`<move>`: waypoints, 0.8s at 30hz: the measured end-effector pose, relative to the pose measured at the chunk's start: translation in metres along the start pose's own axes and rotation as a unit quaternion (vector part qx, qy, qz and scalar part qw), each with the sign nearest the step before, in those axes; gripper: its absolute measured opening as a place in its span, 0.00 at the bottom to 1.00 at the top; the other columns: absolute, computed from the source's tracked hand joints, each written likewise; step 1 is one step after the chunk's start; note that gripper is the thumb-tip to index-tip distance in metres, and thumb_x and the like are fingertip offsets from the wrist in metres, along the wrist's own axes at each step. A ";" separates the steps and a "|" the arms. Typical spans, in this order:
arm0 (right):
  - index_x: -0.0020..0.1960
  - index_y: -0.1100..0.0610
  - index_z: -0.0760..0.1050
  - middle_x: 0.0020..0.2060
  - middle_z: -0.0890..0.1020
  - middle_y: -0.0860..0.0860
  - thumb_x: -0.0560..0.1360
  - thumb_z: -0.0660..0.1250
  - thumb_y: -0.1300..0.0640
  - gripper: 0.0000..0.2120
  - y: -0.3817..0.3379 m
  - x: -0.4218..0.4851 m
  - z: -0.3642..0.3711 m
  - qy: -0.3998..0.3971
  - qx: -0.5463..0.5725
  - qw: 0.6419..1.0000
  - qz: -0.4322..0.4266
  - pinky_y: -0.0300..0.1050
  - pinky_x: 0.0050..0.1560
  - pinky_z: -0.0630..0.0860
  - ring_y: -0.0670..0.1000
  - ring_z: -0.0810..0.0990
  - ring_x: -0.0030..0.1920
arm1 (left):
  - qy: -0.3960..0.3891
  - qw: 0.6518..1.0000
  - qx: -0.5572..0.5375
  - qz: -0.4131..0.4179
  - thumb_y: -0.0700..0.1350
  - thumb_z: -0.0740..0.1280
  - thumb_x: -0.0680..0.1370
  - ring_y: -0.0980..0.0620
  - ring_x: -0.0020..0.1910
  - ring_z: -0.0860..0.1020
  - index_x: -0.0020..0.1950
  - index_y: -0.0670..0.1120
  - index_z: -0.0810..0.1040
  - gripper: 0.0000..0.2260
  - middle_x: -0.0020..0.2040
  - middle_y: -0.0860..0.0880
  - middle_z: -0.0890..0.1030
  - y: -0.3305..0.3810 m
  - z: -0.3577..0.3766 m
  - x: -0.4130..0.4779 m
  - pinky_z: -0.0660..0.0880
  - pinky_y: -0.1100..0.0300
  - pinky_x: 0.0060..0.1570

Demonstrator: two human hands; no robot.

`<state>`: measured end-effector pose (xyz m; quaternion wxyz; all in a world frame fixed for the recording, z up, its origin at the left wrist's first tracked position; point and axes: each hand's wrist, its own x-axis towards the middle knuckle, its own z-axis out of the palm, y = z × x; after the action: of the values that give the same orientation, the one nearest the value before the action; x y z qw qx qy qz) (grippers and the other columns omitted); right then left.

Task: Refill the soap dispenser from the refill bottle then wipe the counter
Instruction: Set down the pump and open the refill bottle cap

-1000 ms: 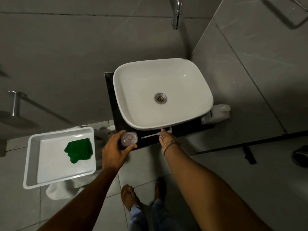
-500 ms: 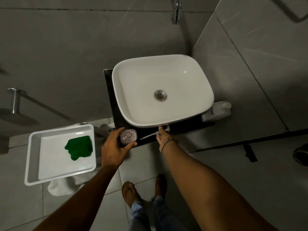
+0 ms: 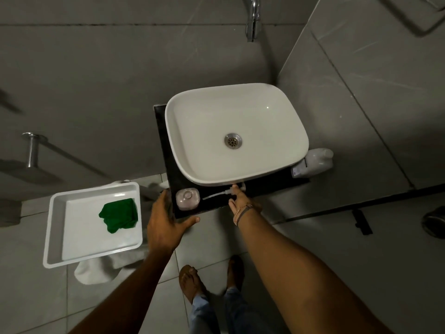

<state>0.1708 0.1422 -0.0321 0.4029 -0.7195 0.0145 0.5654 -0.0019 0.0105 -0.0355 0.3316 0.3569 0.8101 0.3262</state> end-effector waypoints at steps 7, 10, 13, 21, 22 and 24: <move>0.51 0.67 0.77 0.42 0.80 0.60 0.70 0.80 0.62 0.16 -0.029 -0.006 -0.056 -0.012 0.021 0.999 -0.038 0.40 0.25 0.80 0.55 0.81 0.37 | -0.064 0.990 0.042 -0.120 0.57 0.85 0.67 0.40 0.62 0.82 0.70 0.47 0.75 0.37 0.64 0.44 0.83 -0.024 0.036 -0.069 0.81 0.42 0.61; 0.42 0.62 0.73 0.33 0.76 0.57 0.72 0.78 0.63 0.13 -0.063 -0.007 -0.086 0.005 -0.005 0.995 -0.101 0.49 0.33 0.84 0.55 0.77 0.35 | -0.121 0.991 0.042 -0.035 0.56 0.83 0.70 0.47 0.56 0.85 0.59 0.56 0.80 0.22 0.53 0.54 0.83 0.012 0.071 -0.081 0.81 0.49 0.55; 0.50 0.64 0.76 0.35 0.81 0.59 0.73 0.77 0.63 0.12 -0.105 -0.008 -0.106 0.036 -0.050 0.978 -0.198 0.49 0.37 0.83 0.53 0.79 0.32 | -0.151 0.977 0.102 0.108 0.61 0.76 0.75 0.53 0.58 0.83 0.63 0.59 0.79 0.18 0.57 0.57 0.82 0.072 0.111 -0.075 0.80 0.54 0.55; 0.50 0.52 0.81 0.46 0.84 0.48 0.71 0.77 0.56 0.09 -0.222 0.002 -0.121 0.136 -0.380 0.765 -0.502 0.29 0.39 0.73 0.47 0.80 0.43 | -0.093 0.915 0.182 0.348 0.61 0.73 0.76 0.45 0.67 0.76 0.74 0.53 0.75 0.28 0.70 0.49 0.78 0.252 0.194 -0.014 0.72 0.48 0.61; 0.52 0.51 0.81 0.50 0.85 0.48 0.71 0.76 0.55 0.11 -0.230 0.004 -0.119 0.141 -0.430 0.732 -0.509 0.37 0.44 0.78 0.49 0.82 0.48 | -0.095 0.917 0.182 0.342 0.62 0.73 0.75 0.44 0.70 0.73 0.75 0.52 0.73 0.31 0.73 0.49 0.76 0.265 0.200 -0.007 0.70 0.47 0.65; 0.58 0.50 0.80 0.55 0.84 0.49 0.72 0.75 0.52 0.14 -0.244 0.008 -0.115 0.152 -0.523 0.667 -0.508 0.51 0.54 0.82 0.53 0.82 0.55 | -0.113 0.911 0.215 0.335 0.66 0.72 0.75 0.42 0.79 0.65 0.81 0.52 0.67 0.38 0.81 0.48 0.68 0.285 0.217 0.005 0.63 0.42 0.74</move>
<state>0.3828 0.2420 0.1028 0.1775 -0.7843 -0.5902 0.0708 0.2656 0.2297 0.0577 0.2075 0.7041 0.6509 0.1934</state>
